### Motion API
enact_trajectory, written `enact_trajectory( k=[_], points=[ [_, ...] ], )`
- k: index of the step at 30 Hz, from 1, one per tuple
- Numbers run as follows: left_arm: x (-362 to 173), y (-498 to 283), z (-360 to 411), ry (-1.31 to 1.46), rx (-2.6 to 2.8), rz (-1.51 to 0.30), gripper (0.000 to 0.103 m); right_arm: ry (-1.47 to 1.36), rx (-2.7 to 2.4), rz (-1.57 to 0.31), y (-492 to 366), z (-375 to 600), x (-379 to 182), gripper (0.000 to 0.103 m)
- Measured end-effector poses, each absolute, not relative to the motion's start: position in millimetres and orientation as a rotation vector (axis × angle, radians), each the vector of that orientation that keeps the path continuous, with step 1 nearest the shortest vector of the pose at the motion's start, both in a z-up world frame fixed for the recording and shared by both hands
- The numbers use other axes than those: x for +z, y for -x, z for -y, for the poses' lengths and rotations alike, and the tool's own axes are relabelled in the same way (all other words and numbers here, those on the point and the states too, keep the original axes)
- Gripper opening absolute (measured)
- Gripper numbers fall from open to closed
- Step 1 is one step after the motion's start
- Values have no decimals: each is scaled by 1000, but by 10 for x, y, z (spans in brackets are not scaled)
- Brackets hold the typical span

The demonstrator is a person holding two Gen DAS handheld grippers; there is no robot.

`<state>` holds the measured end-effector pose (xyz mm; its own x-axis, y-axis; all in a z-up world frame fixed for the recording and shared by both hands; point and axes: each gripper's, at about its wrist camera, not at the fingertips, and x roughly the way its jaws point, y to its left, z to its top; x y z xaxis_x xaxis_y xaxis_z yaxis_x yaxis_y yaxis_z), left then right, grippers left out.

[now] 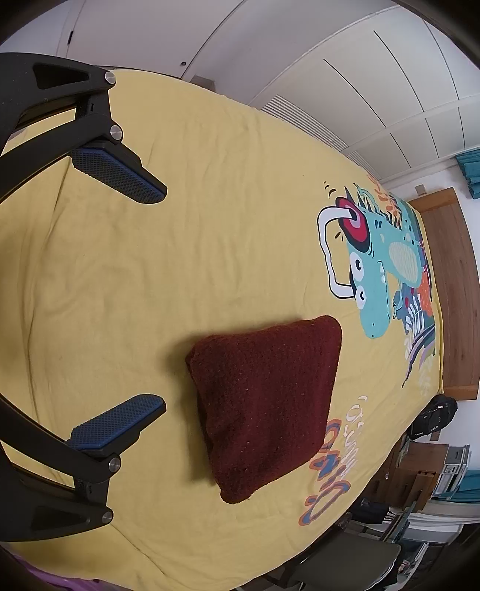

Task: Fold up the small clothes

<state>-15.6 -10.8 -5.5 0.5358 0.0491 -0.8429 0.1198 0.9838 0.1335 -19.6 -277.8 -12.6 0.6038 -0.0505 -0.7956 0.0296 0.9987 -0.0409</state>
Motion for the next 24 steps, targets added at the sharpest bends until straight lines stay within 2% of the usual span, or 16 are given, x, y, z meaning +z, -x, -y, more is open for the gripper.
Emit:
enact_trajectory(
  k=[24],
  points=[
    [-64, 147, 137, -189, -66, -1016, 102, 30, -46, -932, 180, 2775, -168, 103]
  ],
)
